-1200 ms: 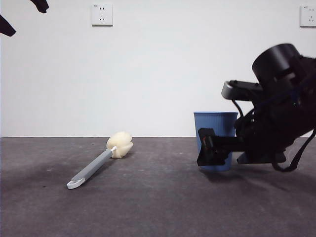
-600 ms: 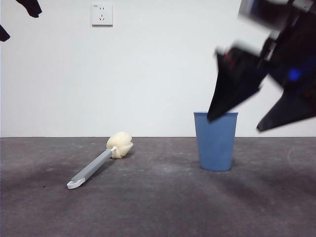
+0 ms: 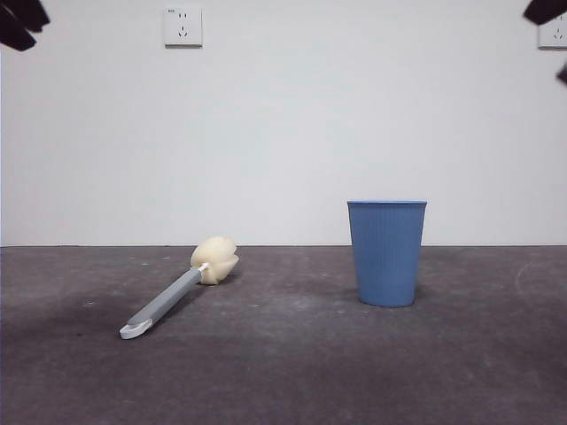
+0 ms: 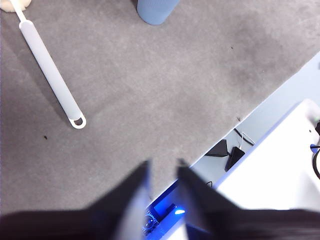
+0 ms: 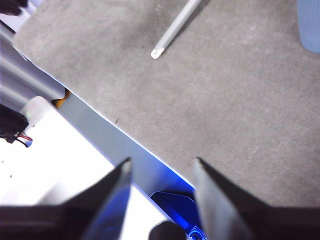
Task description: Pick up the cup brush,pick up the cup,insert the brush into the cup,clean the cup,put the cup brush back,put the cup back to the fixed position on the table
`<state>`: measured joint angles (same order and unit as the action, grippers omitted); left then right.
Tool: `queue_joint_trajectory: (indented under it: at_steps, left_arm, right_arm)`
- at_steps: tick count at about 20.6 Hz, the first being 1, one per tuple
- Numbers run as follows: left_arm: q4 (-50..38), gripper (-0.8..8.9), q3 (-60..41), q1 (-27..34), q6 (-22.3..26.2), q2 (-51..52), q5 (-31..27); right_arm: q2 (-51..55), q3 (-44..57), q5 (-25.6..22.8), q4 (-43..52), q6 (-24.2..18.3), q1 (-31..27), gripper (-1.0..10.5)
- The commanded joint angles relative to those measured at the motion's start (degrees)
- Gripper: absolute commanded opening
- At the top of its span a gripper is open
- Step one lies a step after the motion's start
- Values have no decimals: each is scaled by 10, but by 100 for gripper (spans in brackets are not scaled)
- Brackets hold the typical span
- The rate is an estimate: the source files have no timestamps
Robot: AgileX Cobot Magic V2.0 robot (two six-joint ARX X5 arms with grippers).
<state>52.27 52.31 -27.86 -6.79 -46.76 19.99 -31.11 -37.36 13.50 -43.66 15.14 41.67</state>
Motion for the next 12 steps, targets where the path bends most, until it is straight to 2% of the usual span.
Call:
queue_joint_trajectory:
  at_steps: [1,4,12]
  left_arm:
    - [-2,-8,-4,1,9,1,0]
    - [-1,-4,-4,1,9,1,-3]
    - [-4,-4,-4,1,9,1,-3]
  right_arm:
    - [-2,1,0,3,6,1,-3]
    - [-2,1,0,3,20,1,1]
    - [-3,1,-3,2,19,1,1]
